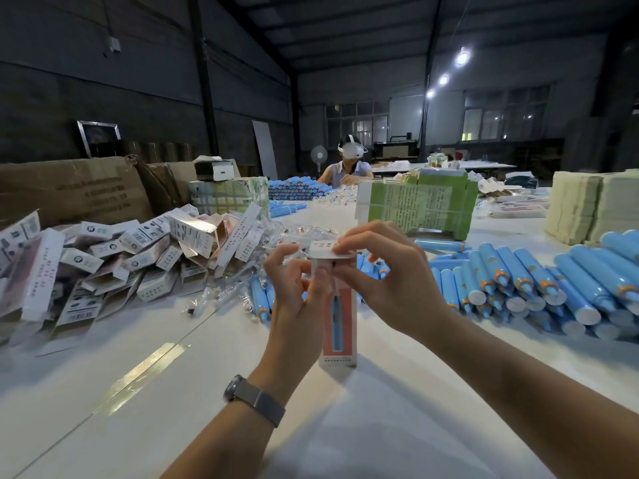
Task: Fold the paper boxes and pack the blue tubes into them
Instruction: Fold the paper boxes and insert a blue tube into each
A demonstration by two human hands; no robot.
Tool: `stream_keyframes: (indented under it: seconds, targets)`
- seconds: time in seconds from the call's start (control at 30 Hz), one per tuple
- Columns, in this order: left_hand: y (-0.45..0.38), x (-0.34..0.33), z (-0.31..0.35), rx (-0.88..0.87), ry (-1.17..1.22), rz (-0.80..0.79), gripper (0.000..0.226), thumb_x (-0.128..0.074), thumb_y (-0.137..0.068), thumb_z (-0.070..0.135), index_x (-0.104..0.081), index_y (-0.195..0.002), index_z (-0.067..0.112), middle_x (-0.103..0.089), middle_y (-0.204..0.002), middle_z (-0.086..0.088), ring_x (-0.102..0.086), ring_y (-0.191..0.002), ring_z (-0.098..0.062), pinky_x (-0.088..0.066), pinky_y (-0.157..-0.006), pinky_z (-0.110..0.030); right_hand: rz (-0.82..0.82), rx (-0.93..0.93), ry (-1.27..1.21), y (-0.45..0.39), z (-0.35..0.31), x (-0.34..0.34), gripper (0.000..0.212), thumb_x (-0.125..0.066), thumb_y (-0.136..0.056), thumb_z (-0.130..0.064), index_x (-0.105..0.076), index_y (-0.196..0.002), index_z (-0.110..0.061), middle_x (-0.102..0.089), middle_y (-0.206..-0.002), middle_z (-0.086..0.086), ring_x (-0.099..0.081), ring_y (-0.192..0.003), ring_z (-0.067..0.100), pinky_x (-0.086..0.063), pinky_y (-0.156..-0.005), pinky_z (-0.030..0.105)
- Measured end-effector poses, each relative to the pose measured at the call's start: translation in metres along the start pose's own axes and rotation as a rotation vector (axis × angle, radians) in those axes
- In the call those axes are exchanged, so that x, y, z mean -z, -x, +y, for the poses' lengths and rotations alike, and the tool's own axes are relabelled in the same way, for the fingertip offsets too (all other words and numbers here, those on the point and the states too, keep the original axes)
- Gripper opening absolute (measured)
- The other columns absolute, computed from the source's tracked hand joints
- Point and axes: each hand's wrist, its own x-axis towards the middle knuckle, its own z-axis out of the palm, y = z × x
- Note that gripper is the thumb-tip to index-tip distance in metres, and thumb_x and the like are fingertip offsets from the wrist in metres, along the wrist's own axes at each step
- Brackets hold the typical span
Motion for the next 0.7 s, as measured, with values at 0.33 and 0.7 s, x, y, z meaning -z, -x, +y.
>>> stream_keyframes:
  seconds: [0.33,0.7]
  targets:
    - [0.002,-0.003,0.003,-0.050,-0.086,-0.003,0.032,-0.039,-0.099,0.033,-0.042,-0.105,0.064,-0.058,-0.098,0.012,-0.065,-0.089,-0.024,-0.056,-0.075,-0.058,-0.056,-0.156,-0.185,-0.004,-0.007,0.006,0.009,-0.073,-0.086,-0.019,-0.071,-0.085,-0.010,-0.063,-0.090,0.001,-0.061,-0.089,0.018,-0.049,-0.071,0.031]
    - [0.000,-0.003,0.013,0.000,0.064,0.042,0.010,-0.043,-0.097,0.033,-0.050,-0.096,0.041,-0.057,-0.090,-0.009,-0.059,-0.085,-0.038,-0.052,-0.073,-0.058,-0.072,-0.064,-0.088,-0.007,-0.010,0.005,0.007,-0.074,-0.084,-0.006,-0.074,-0.090,-0.009,-0.061,-0.088,0.000,-0.060,-0.082,0.016,-0.049,-0.067,0.028]
